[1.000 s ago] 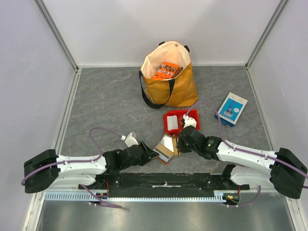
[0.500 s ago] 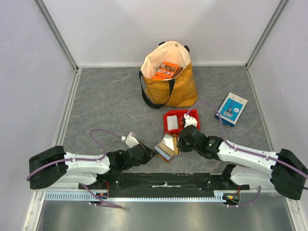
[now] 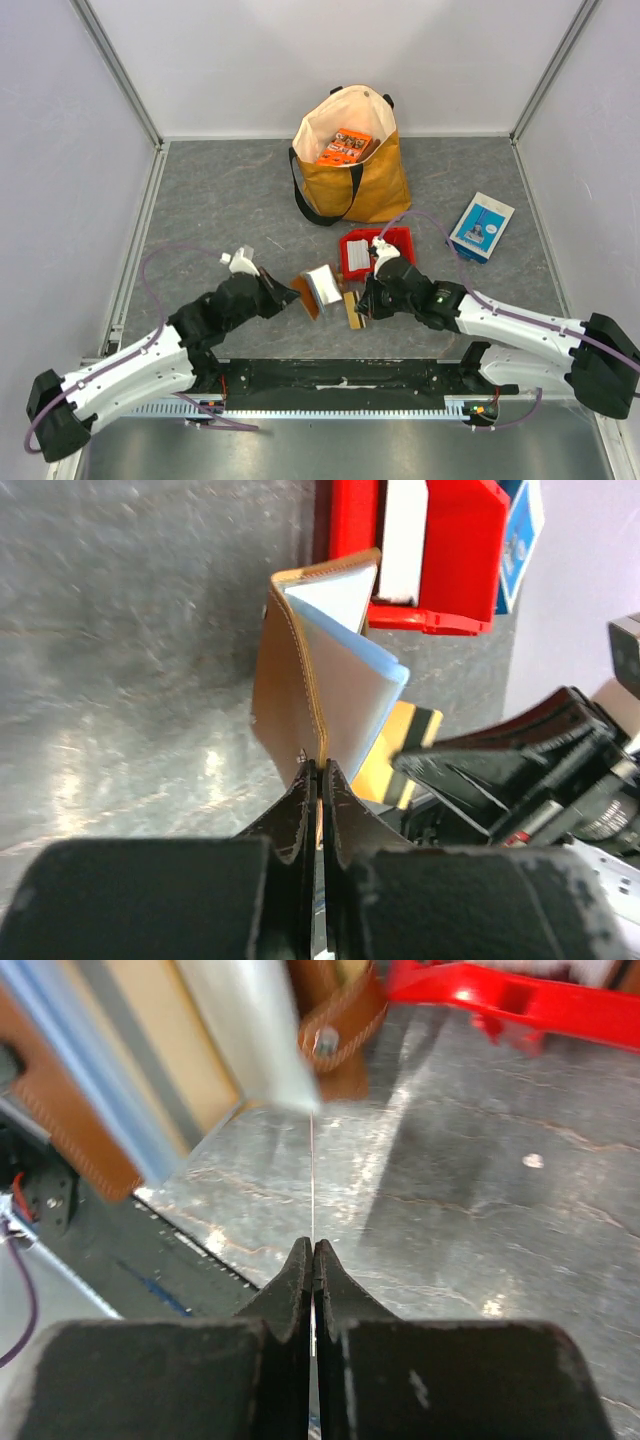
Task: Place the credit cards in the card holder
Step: Turn over the card slot in the card holder.
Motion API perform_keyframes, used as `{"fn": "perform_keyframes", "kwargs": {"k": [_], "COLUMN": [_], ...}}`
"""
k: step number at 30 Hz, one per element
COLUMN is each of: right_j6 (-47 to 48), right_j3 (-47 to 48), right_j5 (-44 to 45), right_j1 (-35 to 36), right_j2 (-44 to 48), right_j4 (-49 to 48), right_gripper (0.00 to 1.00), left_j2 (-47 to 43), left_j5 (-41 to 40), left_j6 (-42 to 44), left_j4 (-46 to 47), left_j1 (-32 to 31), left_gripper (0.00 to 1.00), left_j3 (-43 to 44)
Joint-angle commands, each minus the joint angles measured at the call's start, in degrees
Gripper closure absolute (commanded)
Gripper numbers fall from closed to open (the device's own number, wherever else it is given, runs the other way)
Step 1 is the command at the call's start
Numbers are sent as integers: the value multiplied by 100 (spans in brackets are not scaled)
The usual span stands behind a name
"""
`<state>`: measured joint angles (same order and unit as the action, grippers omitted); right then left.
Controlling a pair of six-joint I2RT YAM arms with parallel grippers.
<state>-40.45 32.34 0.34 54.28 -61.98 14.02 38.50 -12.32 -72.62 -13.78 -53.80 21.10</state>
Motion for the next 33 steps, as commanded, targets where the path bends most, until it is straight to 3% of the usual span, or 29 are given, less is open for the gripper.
{"fn": "perform_keyframes", "kwargs": {"k": [1, 7, 16, 23, 28, 33], "right_j6": [116, 125, 169, 90, -165, -1016], "right_j3": [431, 598, 669, 721, 529, -139], "right_j5": [-675, -623, -430, -578, -842, -685], "right_j1": [117, 153, 162, 162, 162, 205], "right_j2": [-78, -148, -253, -596, -956, -1238], "right_j4": [-400, -462, -392, -549, -970, -1796], "right_gripper": [100, 100, 100, 100, 100, 100], "left_j2": [463, 1948, 2443, 2627, 2891, 2970], "left_j5": [1537, 2233, 2928, 2726, 2691, 2323], "left_j6": [1934, 2884, 3763, 4431, 4397, 4090], "left_j4": [-985, -1143, -1250, -1435, -1084, -741], "left_j1": [905, 959, 968, 977, 968, 968], "left_gripper": [98, 98, 98, 98, 98, 98], "left_j3": [604, 1422, 1555, 1677, 1695, 1564]}}
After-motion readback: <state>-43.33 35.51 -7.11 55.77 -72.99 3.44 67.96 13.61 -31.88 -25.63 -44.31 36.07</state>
